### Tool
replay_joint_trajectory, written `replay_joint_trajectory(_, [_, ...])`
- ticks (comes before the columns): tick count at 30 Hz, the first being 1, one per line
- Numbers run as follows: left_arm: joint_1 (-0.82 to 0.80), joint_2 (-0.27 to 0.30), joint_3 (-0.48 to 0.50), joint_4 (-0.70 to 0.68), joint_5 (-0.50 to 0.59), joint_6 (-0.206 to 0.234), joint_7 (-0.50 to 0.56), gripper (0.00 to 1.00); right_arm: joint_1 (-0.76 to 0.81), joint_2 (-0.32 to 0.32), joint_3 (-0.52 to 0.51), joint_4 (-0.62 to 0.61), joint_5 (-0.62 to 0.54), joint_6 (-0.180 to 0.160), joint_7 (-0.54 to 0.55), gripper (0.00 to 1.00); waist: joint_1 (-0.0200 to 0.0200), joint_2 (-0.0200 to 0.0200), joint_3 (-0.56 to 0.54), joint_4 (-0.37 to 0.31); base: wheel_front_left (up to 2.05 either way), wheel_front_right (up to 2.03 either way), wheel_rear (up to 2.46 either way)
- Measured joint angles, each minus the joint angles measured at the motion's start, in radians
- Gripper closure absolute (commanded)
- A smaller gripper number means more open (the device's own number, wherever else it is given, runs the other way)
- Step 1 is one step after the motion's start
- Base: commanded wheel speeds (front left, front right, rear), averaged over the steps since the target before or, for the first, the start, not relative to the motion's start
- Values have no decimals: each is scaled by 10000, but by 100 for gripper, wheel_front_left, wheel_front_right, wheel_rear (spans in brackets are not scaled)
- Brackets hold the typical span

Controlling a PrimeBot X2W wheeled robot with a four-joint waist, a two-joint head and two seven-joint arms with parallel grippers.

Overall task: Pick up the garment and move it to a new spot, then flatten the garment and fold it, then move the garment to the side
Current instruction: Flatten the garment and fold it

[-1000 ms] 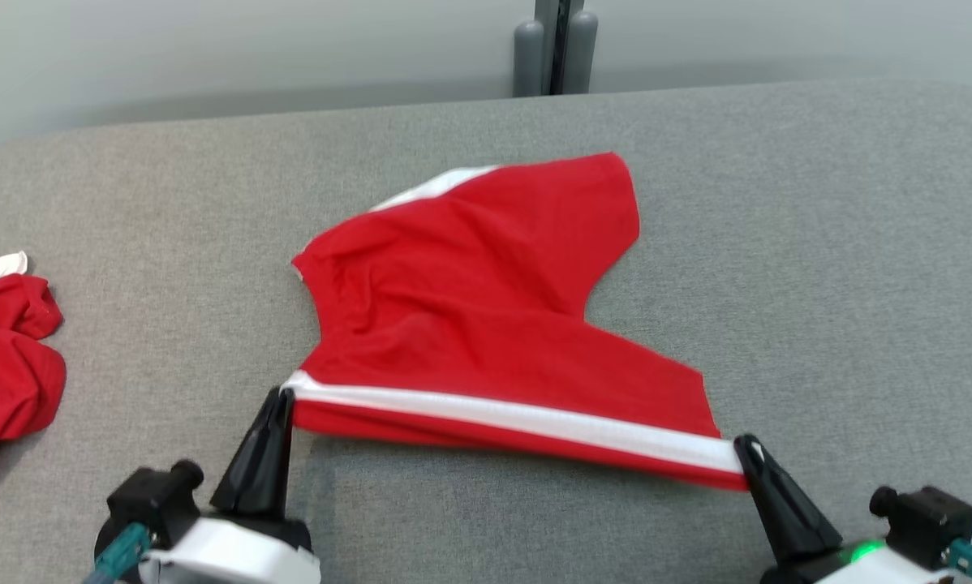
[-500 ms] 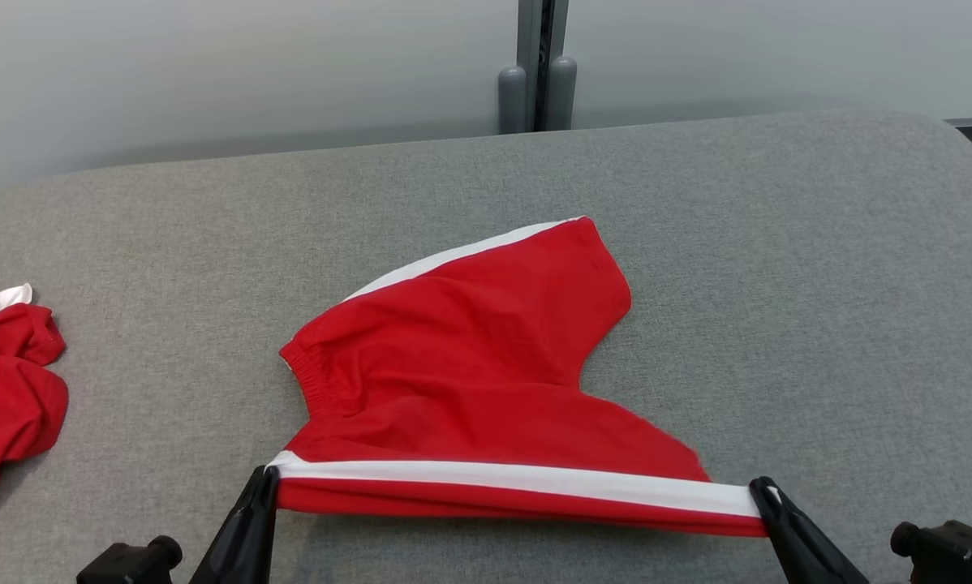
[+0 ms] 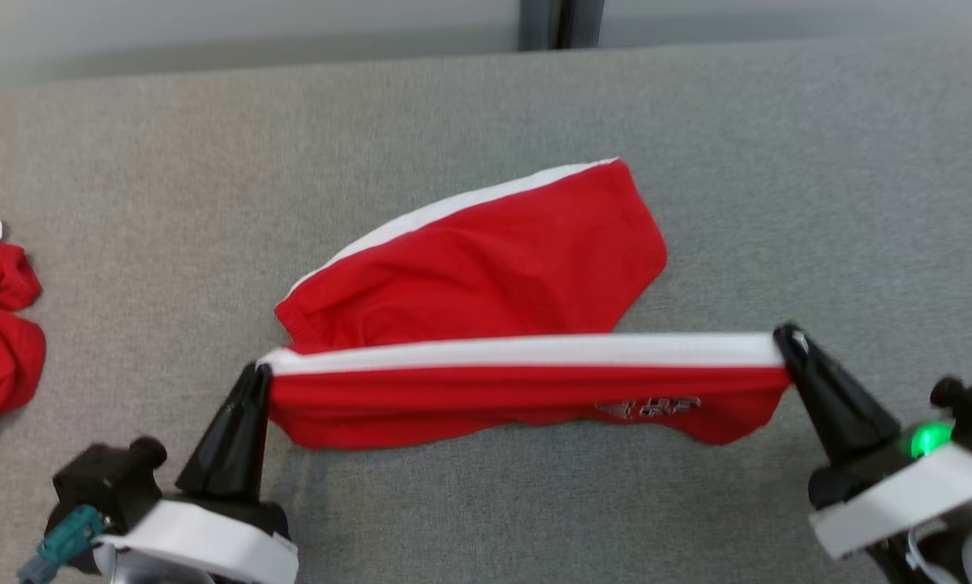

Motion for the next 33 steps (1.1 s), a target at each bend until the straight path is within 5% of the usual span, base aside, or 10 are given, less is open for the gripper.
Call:
replay_joint_trajectory(13, [-2848, -347, -165, 1246, -65, -439, -514, 100, -4909, -1927, 1942, 2439, 1152, -12, -1104, 100, 0, 0, 2095, 682, 0, 0, 0])
replay_joint_trajectory(29, [-5078, -993, -830, 3578, -153, -1336, -1430, 100, -8781, -2715, 4995, 6023, 2838, -19, -2431, 100, 0, 0, 3097, 1808, 0, 0, 0])
replay_joint_trajectory(30, [-5136, -1011, -859, 3724, -157, -1388, -1475, 84, -8869, -2721, 5154, 6105, 2857, -23, -2546, 100, 0, 0, 3121, 1818, 0, 0, 0])
replay_joint_trajectory(31, [-5195, -1039, -899, 3866, -159, -1409, -1521, 56, -8941, -2713, 5287, 6151, 2949, -36, -2629, 71, 0, 0, 3128, 1812, 0, 0, 0])
replay_joint_trajectory(32, [-5218, -1055, -913, 3965, -161, -1463, -1578, 7, -8991, -2698, 5419, 6203, 2972, -42, -2717, 44, 0, 0, 3122, 1798, 0, 0, 0])
replay_joint_trajectory(33, [-5223, -1064, -947, 4073, -174, -1492, -1609, 0, -9019, -2688, 5532, 6280, 2984, -42, -2778, 0, 0, 0, 3105, 1780, 0, 0, 0])
